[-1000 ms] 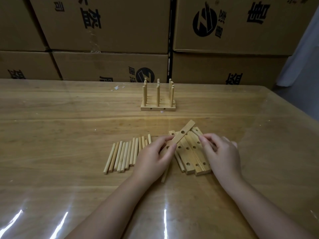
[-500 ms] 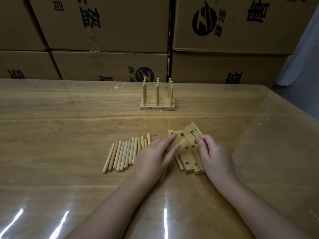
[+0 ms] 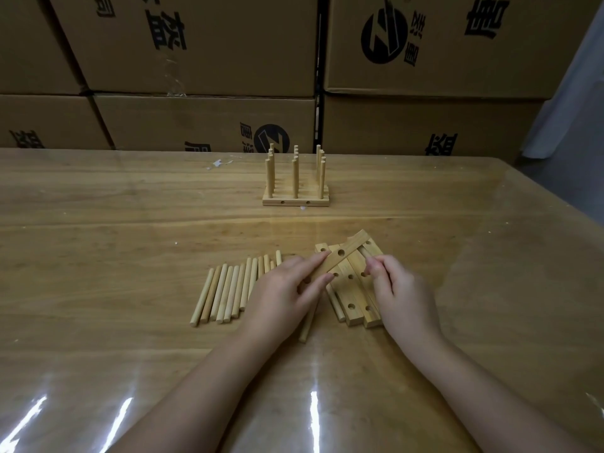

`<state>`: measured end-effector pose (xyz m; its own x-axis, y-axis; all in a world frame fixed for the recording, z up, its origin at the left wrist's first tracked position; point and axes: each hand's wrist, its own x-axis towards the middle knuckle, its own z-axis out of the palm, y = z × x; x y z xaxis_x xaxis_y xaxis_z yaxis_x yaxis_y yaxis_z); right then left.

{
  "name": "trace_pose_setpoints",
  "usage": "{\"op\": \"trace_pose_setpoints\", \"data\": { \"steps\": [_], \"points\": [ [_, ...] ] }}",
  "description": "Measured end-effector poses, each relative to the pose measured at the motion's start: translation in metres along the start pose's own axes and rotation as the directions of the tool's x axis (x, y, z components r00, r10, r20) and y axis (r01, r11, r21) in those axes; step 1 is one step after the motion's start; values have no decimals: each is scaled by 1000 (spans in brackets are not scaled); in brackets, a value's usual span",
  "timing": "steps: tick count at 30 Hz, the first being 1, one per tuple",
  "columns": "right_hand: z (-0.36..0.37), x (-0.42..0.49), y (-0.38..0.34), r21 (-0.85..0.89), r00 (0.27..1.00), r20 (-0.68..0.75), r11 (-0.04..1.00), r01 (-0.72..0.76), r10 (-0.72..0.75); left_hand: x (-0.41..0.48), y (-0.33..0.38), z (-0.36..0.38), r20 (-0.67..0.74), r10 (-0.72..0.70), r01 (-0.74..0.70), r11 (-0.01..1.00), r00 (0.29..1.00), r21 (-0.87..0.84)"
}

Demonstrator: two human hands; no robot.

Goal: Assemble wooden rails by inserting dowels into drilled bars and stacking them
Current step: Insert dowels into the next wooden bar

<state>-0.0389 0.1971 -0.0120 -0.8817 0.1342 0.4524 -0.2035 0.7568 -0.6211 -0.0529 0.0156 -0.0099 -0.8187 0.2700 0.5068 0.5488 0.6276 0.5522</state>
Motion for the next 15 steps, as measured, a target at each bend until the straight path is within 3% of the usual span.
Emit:
{"op": "trace_pose_setpoints", "data": {
  "steps": [8,15],
  "points": [
    [-1,2,0,175,994,57,980,-100,91,1,1,-2,-19,45,-45,999,999,7],
    [-5,7,1,379,958,192,885,-272,213,1,2,-5,0,90,-90,995,996,33]
  ]
}}
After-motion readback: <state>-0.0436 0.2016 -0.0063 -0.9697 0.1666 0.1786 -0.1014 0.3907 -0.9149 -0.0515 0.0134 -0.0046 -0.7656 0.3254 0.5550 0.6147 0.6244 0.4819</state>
